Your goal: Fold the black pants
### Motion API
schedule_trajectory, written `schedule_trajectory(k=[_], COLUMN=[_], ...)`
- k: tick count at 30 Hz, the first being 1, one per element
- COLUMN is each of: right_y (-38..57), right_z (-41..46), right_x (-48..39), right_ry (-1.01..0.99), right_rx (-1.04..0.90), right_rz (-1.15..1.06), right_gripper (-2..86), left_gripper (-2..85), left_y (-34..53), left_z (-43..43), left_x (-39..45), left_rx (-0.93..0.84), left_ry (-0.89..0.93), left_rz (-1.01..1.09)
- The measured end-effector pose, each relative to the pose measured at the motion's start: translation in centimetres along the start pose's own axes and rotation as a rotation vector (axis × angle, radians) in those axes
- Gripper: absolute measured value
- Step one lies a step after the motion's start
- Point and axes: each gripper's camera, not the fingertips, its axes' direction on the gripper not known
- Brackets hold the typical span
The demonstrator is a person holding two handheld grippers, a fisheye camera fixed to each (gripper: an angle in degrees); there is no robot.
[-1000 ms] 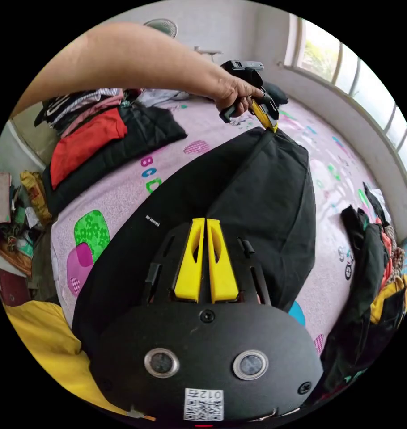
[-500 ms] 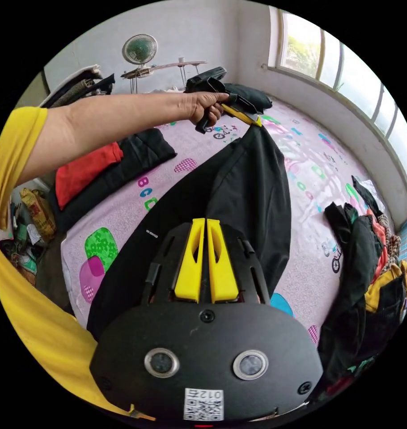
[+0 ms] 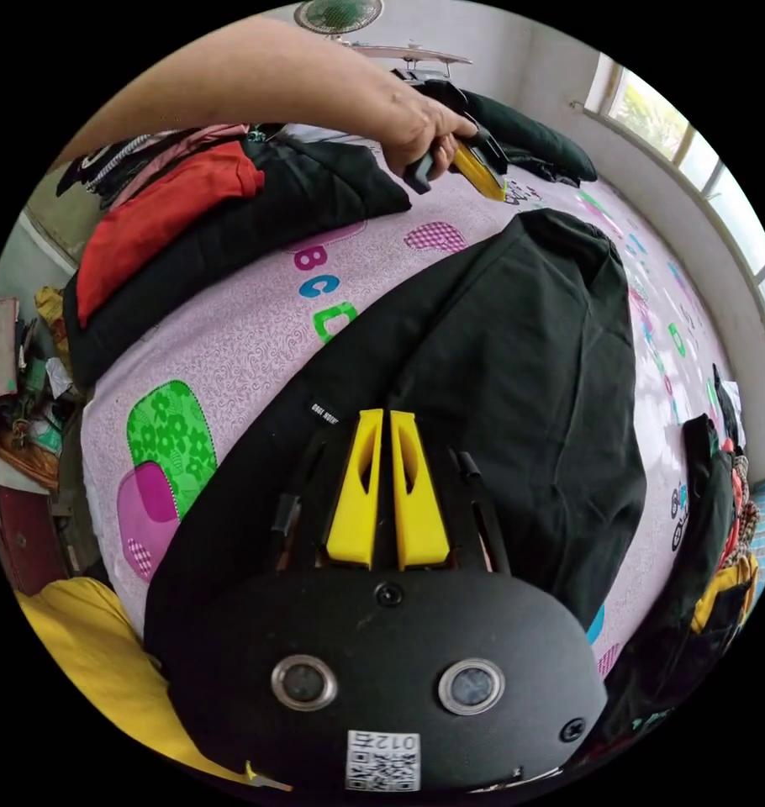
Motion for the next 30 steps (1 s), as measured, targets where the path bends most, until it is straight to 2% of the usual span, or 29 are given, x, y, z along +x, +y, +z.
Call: schedule_trajectory(k=[4,8,10,15,18,24,30], right_y=[3.1,11.5,16.6,28.3,32.8,36.9,37.0], right_z=[-5.1,-12.3,-14.7,-18.5,-19.1,-19.1,-18.7], right_x=[2.3,8.5,10.8,11.6,9.4,3.5,0.4], right_ry=[-0.050,-0.232,-0.266,-0.211,-0.237,-0.229,-0.033], right_rx=[0.114,0.254,0.297,0.246,0.178,0.051,-0.005], right_rz=[0.040,0.288,0.413,0.583,0.574,0.416,0.212], right_gripper=[1.8,2.1,2.2,2.7,3.5,8.2,8.0], left_gripper=[0.5,0.5,0.5,0.6,0.6,1.0,1.2], left_y=[5.9,15.6,23.7,38.9,46.0,53.9,57.2], left_z=[-5.8,-9.5,-11.0,-11.8,-11.1,-10.2,-11.5], left_x=[3.4,6.2,7.1,7.4,8.5,13.6,18.9], left_rx=[0.036,-0.034,-0.112,-0.269,-0.364,-0.493,-0.542], left_ry=[0.067,0.078,0.110,0.154,0.230,0.204,0.133], left_rz=[0.096,0.209,0.232,0.134,0.081,0.131,0.261])
